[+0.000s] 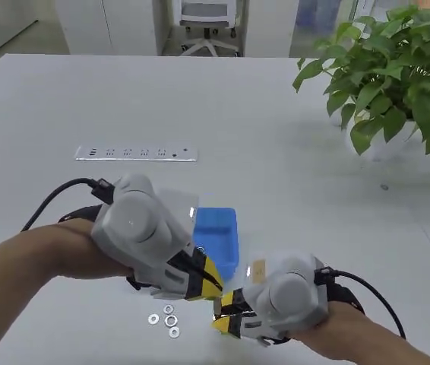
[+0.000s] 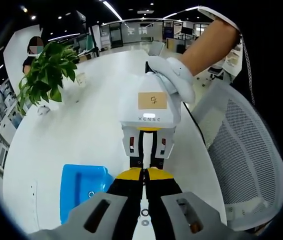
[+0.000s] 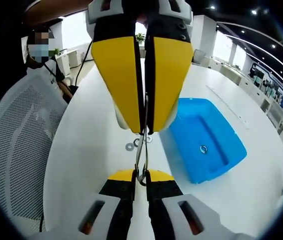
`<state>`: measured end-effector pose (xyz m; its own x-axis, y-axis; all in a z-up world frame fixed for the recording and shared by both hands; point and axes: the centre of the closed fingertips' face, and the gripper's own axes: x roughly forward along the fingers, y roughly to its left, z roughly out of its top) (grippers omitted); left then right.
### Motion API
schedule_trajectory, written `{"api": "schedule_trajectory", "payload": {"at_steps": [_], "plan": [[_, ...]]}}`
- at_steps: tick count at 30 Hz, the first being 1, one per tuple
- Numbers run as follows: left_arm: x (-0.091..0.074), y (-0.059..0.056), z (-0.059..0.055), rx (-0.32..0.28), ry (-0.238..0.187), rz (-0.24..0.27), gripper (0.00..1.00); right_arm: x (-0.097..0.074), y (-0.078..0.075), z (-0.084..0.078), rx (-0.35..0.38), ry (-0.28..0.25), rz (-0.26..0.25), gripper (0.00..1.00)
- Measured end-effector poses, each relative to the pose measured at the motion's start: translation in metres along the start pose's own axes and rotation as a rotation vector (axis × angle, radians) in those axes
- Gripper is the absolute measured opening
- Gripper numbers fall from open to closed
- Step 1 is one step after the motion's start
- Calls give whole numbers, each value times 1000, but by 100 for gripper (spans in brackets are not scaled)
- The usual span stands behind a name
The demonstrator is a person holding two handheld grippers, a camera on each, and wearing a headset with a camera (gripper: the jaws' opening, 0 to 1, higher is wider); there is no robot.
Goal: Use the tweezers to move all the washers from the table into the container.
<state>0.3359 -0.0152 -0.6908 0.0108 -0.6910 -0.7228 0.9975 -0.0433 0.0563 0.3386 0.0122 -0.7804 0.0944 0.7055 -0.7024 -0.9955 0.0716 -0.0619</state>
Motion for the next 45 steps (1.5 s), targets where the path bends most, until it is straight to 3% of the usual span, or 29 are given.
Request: {"api": "schedule_trajectory", "payload": {"at_steps": [11,24,45], "plan": [[-15,3,10,11,-8,27,5,-9,-5,16,-19,-2,-17,10],[-39,19,17,23,-11,63,5,-16,-24,40,-49,-7,-27,10],[-66,56,9,10,-5,129,5,-7,-63,68,-120,-2,-14,10]]}}
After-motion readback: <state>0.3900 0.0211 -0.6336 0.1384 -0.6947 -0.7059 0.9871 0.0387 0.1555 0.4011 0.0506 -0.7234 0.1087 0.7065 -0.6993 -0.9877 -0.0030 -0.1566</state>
